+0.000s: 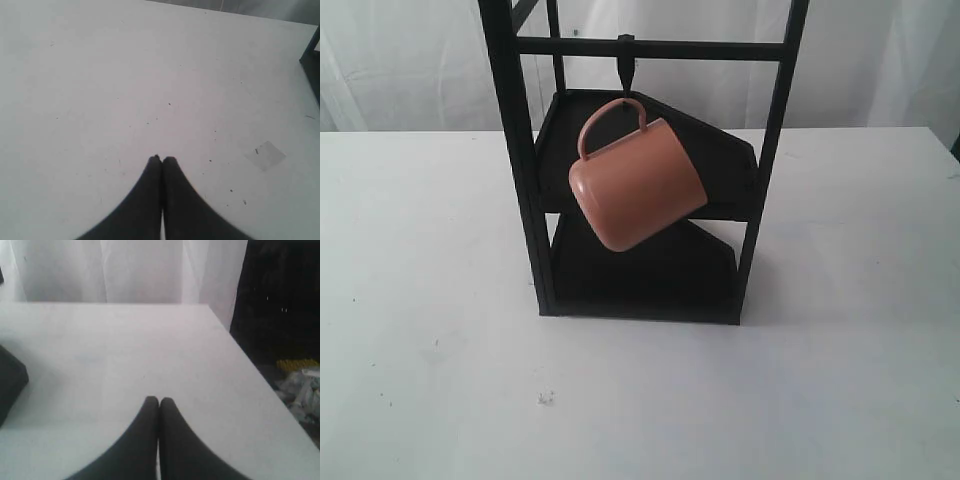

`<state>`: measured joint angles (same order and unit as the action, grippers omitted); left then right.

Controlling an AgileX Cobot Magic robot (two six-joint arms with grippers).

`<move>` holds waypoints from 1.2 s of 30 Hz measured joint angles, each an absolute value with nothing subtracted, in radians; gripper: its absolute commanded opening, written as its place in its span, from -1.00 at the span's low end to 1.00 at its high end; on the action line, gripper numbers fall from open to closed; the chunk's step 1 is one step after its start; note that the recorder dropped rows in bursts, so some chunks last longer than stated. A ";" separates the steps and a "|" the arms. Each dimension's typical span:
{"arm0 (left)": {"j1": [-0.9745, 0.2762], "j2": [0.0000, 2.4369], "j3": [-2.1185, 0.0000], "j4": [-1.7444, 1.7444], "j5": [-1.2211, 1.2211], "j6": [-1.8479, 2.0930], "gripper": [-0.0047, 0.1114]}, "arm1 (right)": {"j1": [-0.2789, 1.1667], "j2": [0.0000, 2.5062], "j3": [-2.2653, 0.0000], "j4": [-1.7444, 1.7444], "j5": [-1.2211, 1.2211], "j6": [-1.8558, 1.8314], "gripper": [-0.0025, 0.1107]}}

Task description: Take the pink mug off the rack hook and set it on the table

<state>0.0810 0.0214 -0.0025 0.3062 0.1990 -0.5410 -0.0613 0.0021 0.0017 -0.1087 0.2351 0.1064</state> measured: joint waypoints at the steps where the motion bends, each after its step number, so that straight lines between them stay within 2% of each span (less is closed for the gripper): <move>1: 0.081 0.021 -0.003 0.306 0.199 -0.541 -0.92 | -0.061 0.002 0.002 -0.109 0.207 0.106 -0.96; 17: 0.081 0.021 -0.003 0.306 0.199 -0.541 -0.92 | -0.061 0.002 0.002 -0.109 -0.131 0.134 -0.96; 19: 0.081 0.021 -0.003 0.306 0.199 -0.541 -0.92 | -0.061 0.002 0.002 -0.107 -0.274 0.141 -0.96; 22: 0.081 0.021 -0.003 0.306 0.199 -0.541 -0.92 | -0.061 0.000 0.002 -0.098 -0.630 0.192 -0.96; 24: 0.081 0.021 -0.003 0.306 0.199 -0.541 -0.92 | -0.061 0.000 -0.003 -0.090 -0.700 0.203 -0.96; 30: 0.081 0.021 -0.003 0.306 0.199 -0.541 -0.92 | -0.060 0.081 -0.031 -0.028 -0.174 0.403 -0.96; 36: 0.081 0.021 -0.003 0.306 0.199 -0.541 -0.92 | -0.005 0.485 -0.094 -0.028 -0.082 0.452 -0.96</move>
